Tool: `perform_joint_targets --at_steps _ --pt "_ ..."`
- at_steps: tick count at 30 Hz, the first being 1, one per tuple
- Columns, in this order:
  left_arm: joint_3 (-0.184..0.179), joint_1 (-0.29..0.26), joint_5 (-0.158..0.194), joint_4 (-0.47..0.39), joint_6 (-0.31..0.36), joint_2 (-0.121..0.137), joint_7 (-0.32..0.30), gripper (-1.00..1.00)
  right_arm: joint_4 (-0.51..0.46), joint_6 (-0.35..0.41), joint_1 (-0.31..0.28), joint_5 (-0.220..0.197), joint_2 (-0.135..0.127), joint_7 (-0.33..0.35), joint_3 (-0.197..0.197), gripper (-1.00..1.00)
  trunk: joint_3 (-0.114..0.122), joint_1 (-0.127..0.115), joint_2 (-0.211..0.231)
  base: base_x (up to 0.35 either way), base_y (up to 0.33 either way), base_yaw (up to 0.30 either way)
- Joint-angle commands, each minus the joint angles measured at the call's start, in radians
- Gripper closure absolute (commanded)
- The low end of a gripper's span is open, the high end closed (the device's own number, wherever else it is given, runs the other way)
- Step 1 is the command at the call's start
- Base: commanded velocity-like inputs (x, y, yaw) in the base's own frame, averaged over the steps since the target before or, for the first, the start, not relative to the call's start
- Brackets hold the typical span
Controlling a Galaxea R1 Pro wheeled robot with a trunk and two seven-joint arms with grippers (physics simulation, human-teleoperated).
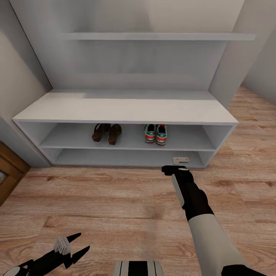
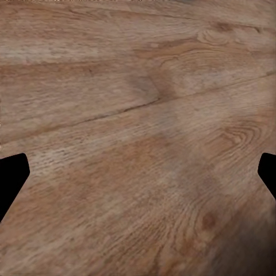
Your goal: Pick up the two gym shoes and the two sandals from the corridor floor and place them onto the hallstand (shoe rack) in the corridor, making sure they are on the rack and not on the floor. Arrange them so the two gym shoes are next to each other and the two sandals are next to each other.
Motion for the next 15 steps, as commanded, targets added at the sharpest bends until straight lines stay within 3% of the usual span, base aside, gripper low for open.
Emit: perform_joint_targets --at_steps 1,5,12,15 --pt "0.001 -0.001 0.001 0.001 -0.007 0.001 -0.003 -1.00 0.000 0.005 0.000 0.006 0.001 0.001 -0.001 -1.00 -0.001 0.000 0.000 -0.005 0.000 0.000" --pt "0.001 -0.001 0.001 0.000 -0.006 0.001 -0.003 -1.00 0.001 0.004 0.001 0.006 0.001 0.002 -0.001 -1.00 -0.001 0.000 0.000 -0.002 0.000 0.000" --pt "0.001 -0.001 0.001 0.000 -0.004 0.002 -0.003 -1.00 0.001 0.004 0.004 0.006 0.001 0.003 -0.002 -1.00 0.026 -0.003 0.001 0.000 0.000 0.000" --pt "0.001 -0.001 0.001 0.001 -0.002 0.004 -0.002 -1.00 0.036 0.002 0.049 0.006 -0.004 0.009 -0.001 -1.00 0.038 -0.005 0.002 0.000 0.000 0.000"
